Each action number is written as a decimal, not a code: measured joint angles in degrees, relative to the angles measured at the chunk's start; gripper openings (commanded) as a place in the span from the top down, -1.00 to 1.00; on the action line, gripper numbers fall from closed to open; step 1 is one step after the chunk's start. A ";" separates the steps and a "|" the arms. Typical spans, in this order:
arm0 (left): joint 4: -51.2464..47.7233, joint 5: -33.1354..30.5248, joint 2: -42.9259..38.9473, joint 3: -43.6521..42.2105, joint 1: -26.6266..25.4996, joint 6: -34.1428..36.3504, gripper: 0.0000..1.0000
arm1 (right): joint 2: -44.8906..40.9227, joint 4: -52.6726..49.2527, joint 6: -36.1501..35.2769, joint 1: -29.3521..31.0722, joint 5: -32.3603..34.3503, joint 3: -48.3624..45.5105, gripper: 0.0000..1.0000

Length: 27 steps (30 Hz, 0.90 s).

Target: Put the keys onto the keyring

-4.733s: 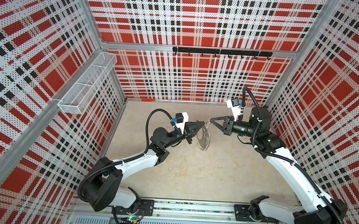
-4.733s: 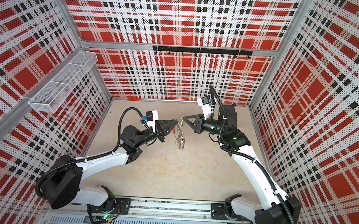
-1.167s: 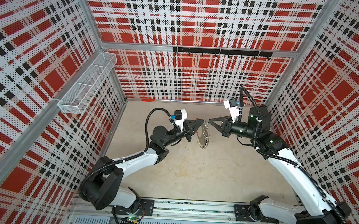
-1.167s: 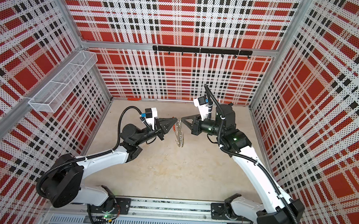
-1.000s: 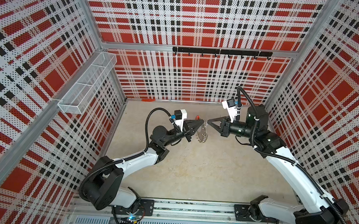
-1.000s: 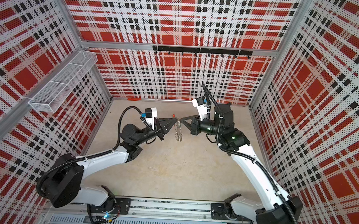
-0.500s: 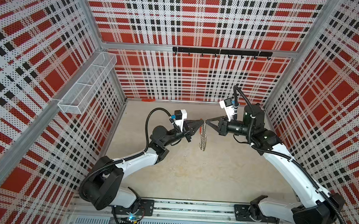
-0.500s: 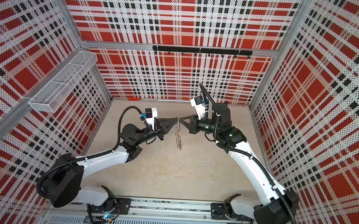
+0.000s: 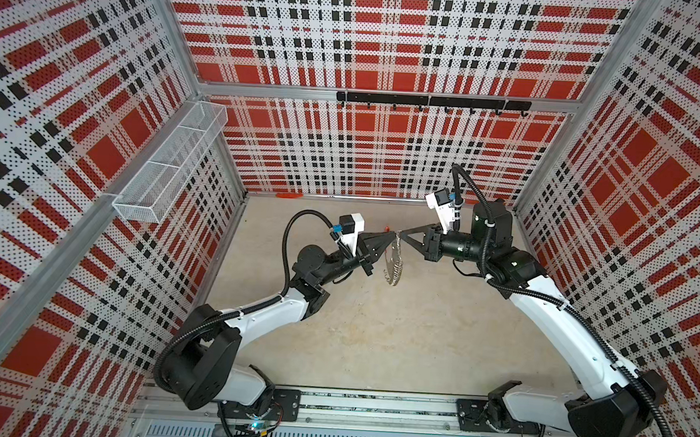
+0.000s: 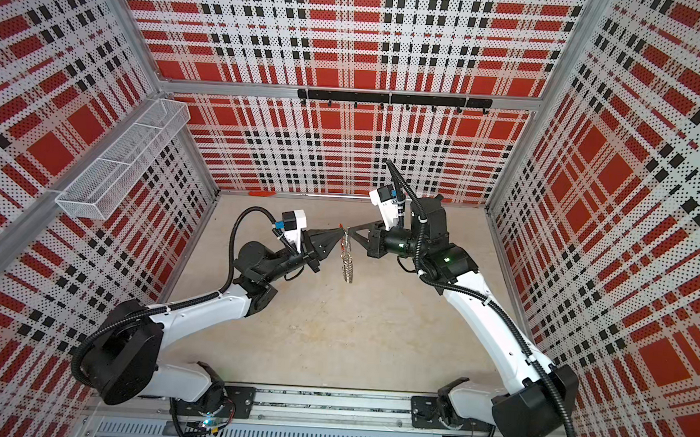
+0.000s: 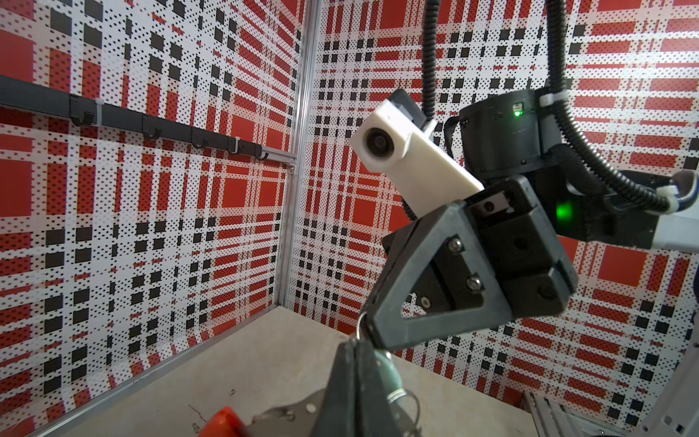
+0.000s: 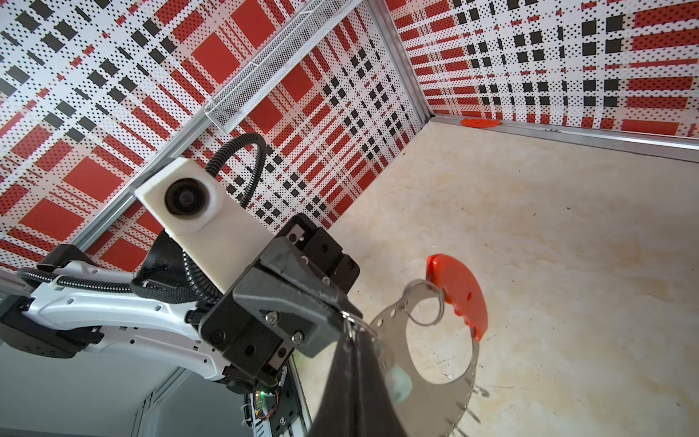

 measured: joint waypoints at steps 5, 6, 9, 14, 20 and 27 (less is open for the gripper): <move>0.02 -0.09 0.00 -0.02 -0.09 1.01 1.00 | 0.07 -1.07 0.24 -0.44 0.42 0.31 1.00; 0.09 -0.09 0.00 -0.04 -0.09 1.16 1.00 | 0.11 -1.42 0.33 -0.57 0.44 0.31 1.00; 0.81 -0.09 0.00 -0.07 -0.17 1.42 1.00 | 0.52 -2.54 0.76 -0.83 0.24 0.28 1.00; 1.42 -0.04 0.00 -0.42 -0.26 1.70 1.00 | 0.68 -2.69 1.70 -0.98 -0.59 -0.02 1.00; 2.08 0.37 0.39 -0.35 -0.17 -1.25 1.00 | -0.44 -2.43 1.84 -1.22 -0.52 -1.01 1.00; 3.89 2.25 2.19 1.11 0.68 -13.68 1.00 | -4.76 2.16 2.56 -1.64 1.51 -5.07 1.00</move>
